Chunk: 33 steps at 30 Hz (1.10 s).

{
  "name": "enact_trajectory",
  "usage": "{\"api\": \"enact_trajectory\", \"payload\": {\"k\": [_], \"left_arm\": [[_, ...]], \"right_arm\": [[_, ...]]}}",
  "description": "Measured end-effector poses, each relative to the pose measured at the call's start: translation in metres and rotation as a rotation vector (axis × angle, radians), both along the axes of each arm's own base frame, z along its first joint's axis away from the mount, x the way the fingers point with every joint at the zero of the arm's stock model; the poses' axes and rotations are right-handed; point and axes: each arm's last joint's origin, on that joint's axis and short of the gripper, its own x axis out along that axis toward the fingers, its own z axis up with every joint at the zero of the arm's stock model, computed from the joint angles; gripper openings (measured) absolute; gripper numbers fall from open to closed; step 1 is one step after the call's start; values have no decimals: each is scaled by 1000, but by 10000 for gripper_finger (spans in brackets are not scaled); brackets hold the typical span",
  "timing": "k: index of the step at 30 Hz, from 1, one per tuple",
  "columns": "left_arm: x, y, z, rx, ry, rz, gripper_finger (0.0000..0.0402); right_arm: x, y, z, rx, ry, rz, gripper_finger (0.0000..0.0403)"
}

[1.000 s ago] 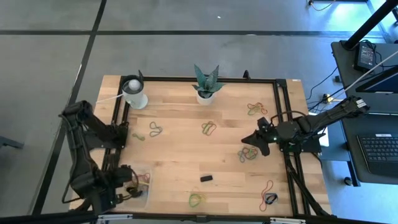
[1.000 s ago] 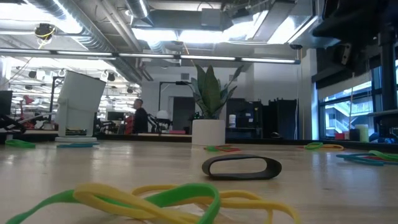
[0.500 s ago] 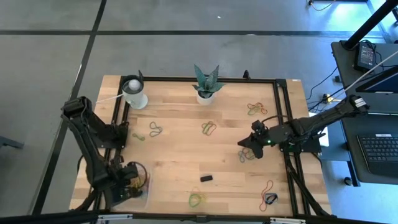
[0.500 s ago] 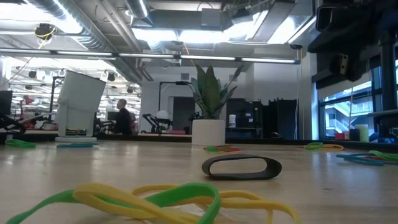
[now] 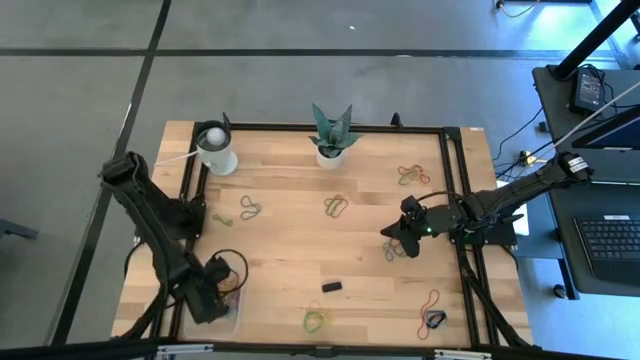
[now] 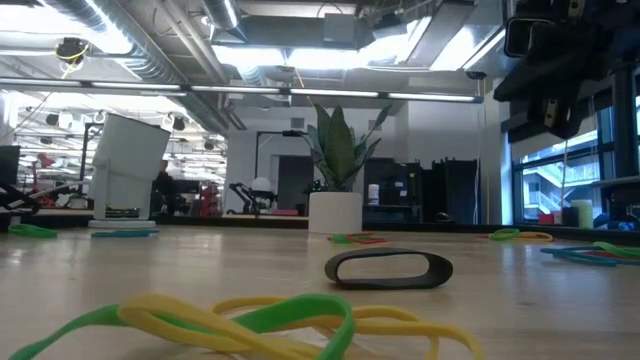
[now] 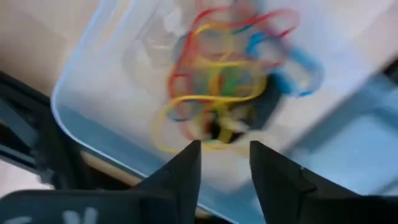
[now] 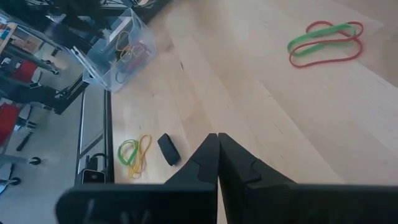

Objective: Pick and place rubber bands into bin
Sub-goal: Put the green rubber band into the transparent bin

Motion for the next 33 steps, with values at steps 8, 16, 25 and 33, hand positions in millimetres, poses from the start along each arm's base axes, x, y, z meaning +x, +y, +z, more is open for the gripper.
{"api": "enact_trajectory", "payload": {"k": [8, 16, 25, 33], "left_arm": [[35, 35, 58, 64, -427, 296, 133], [81, 94, 69, 292, -612, 201, 109], [116, 196, 69, 239, -568, 144, 83], [124, 267, 73, 362, -676, -33, 64]], "right_arm": [[2, -6, 0, -185, -12, 51, 4], [7, -30, 1, -261, 6, -40, 6], [6, -63, 27, -366, 167, -114, 75], [-4, -112, 44, -295, 423, -421, 142]]}}
